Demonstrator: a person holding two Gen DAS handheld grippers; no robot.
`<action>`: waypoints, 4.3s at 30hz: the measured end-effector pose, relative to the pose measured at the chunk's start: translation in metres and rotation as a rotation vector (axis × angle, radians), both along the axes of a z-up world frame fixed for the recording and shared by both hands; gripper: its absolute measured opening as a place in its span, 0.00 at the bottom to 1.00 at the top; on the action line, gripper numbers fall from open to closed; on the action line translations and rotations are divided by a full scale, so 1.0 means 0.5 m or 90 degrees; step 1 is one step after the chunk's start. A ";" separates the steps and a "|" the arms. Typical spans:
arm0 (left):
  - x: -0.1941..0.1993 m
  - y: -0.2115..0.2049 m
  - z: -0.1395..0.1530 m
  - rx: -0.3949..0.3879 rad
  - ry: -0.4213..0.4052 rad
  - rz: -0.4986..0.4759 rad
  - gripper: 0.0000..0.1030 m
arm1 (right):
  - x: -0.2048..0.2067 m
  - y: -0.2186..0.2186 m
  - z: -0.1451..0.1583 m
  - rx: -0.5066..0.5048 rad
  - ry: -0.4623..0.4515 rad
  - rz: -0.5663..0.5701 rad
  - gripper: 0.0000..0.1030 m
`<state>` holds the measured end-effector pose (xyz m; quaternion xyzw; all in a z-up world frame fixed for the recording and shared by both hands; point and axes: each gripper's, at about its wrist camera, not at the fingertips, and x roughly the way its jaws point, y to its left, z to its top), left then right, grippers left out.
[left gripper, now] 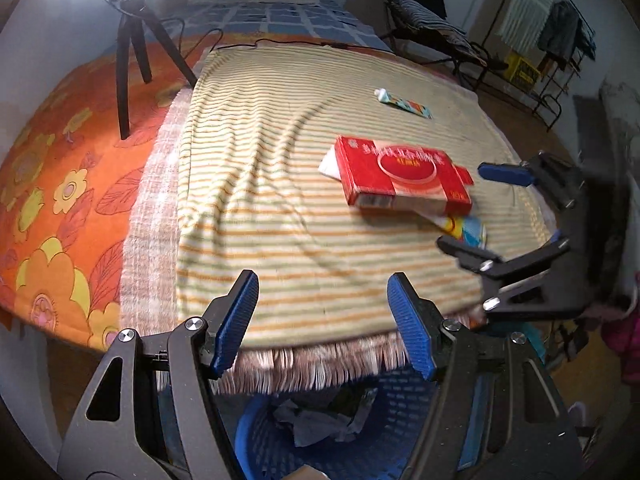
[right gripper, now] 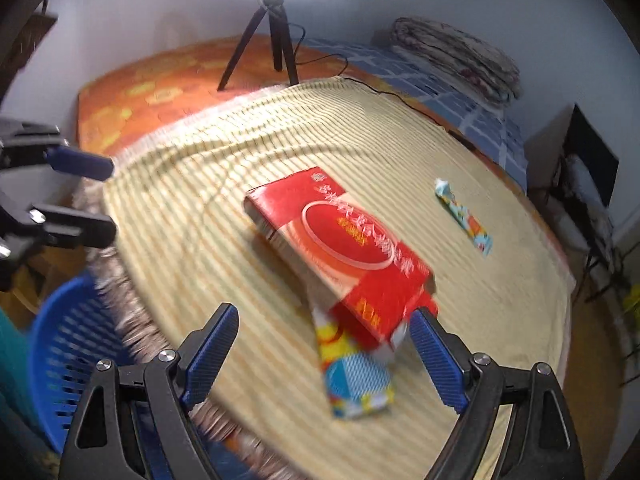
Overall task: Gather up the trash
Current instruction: 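Grasp the red box with the right tool while the left tool grasps the white tube, then carry the red box and white tube to the basket and open both tools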
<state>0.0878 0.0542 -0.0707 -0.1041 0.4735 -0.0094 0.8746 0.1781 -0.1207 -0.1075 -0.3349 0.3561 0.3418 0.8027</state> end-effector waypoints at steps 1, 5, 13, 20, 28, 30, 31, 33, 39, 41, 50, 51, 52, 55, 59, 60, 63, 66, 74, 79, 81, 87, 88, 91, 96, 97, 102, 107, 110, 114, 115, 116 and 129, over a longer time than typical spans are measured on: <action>0.005 0.003 0.001 -0.003 -0.001 0.003 0.67 | 0.004 0.009 -0.006 -0.009 -0.008 0.005 0.87; 0.025 0.012 0.007 -0.014 -0.003 0.013 0.67 | 0.025 0.044 -0.040 -0.038 -0.024 0.016 0.85; 0.051 0.015 0.007 -0.026 -0.003 0.017 0.67 | 0.087 0.052 -0.040 -0.002 0.012 -0.030 0.68; 0.081 -0.005 0.005 -0.040 0.002 0.007 0.67 | 0.136 0.016 0.001 0.052 0.058 -0.057 0.56; 0.121 -0.054 -0.006 -0.054 0.016 -0.016 0.67 | 0.193 -0.035 0.024 0.134 0.142 -0.101 0.51; 0.131 -0.064 -0.011 -0.054 0.018 -0.014 0.67 | 0.208 -0.048 0.027 0.155 0.159 -0.112 0.45; 0.137 -0.070 -0.014 -0.058 0.021 -0.014 0.67 | 0.213 -0.052 0.029 0.159 0.159 -0.117 0.41; 0.150 -0.081 -0.025 -0.068 0.031 -0.018 0.63 | 0.224 -0.060 0.031 0.160 0.152 -0.133 0.34; 0.201 -0.114 -0.068 -0.117 0.068 -0.007 0.56 | 0.252 -0.105 0.043 0.185 0.153 -0.180 0.22; 0.217 -0.123 -0.076 -0.122 0.073 0.001 0.56 | 0.256 -0.123 0.042 0.190 0.154 -0.193 0.19; 0.280 -0.179 -0.103 -0.038 0.083 0.028 0.46 | 0.257 -0.186 0.039 0.218 0.166 -0.225 0.15; 0.283 -0.182 -0.104 -0.030 0.081 0.031 0.43 | 0.255 -0.190 0.040 0.218 0.164 -0.225 0.15; 0.287 -0.183 -0.104 -0.021 0.079 0.036 0.40 | 0.253 -0.192 0.041 0.218 0.163 -0.225 0.15; 0.294 -0.177 -0.106 -0.017 0.073 0.048 0.24 | 0.247 -0.203 0.044 0.220 0.160 -0.231 0.15; 0.300 -0.158 -0.106 -0.033 0.069 0.062 0.10 | 0.240 -0.218 0.048 0.228 0.158 -0.239 0.15; 0.297 -0.152 -0.105 -0.036 0.068 0.063 0.08 | 0.238 -0.222 0.049 0.231 0.158 -0.241 0.15; 0.284 -0.132 -0.092 -0.034 0.057 0.068 0.06 | 0.233 -0.232 0.052 0.240 0.161 -0.247 0.15; 0.262 -0.110 -0.072 -0.044 0.044 0.076 0.05 | 0.223 -0.242 0.054 0.249 0.167 -0.251 0.15; 0.207 -0.065 -0.020 -0.058 0.008 0.090 0.04 | 0.168 -0.243 0.079 0.275 0.174 -0.233 0.14; 0.161 -0.049 0.014 -0.059 -0.014 0.085 0.04 | 0.122 -0.233 0.095 0.295 0.194 -0.215 0.14; 0.139 -0.045 0.025 -0.053 -0.022 0.079 0.04 | 0.100 -0.226 0.100 0.294 0.193 -0.202 0.15; 0.056 -0.039 0.038 -0.039 -0.029 0.059 0.04 | 0.034 -0.207 0.102 0.299 0.216 -0.172 0.14; 0.044 -0.038 0.038 -0.037 -0.029 0.055 0.04 | 0.023 -0.204 0.100 0.299 0.219 -0.167 0.14; -0.001 -0.032 0.030 -0.024 -0.024 0.045 0.04 | -0.016 -0.195 0.095 0.301 0.232 -0.152 0.15; -0.068 -0.011 0.011 -0.024 -0.013 0.049 0.04 | -0.074 -0.185 0.086 0.295 0.244 -0.132 0.14; -0.082 -0.008 0.007 -0.027 -0.012 0.051 0.04 | -0.088 -0.181 0.082 0.292 0.249 -0.127 0.15; -0.137 -0.007 -0.007 -0.024 -0.013 0.051 0.04 | -0.143 -0.164 0.061 0.275 0.262 -0.107 0.15; -0.183 -0.017 -0.030 -0.023 -0.007 0.050 0.04 | -0.198 -0.149 0.030 0.257 0.281 -0.089 0.15; -0.203 -0.031 -0.047 -0.011 0.000 0.042 0.04 | -0.226 -0.145 0.007 0.247 0.294 -0.086 0.15; -0.225 -0.048 -0.070 -0.004 0.009 0.035 0.04 | -0.250 -0.147 -0.015 0.234 0.302 -0.090 0.15; -0.227 -0.050 -0.073 -0.002 0.010 0.034 0.04 | -0.255 -0.147 -0.020 0.230 0.303 -0.092 0.15; -0.230 -0.053 -0.077 0.000 0.012 0.033 0.04 | -0.259 -0.146 -0.024 0.227 0.303 -0.093 0.15; -0.248 -0.070 -0.120 0.019 0.038 0.023 0.04 | -0.280 -0.134 -0.069 0.197 0.318 -0.101 0.16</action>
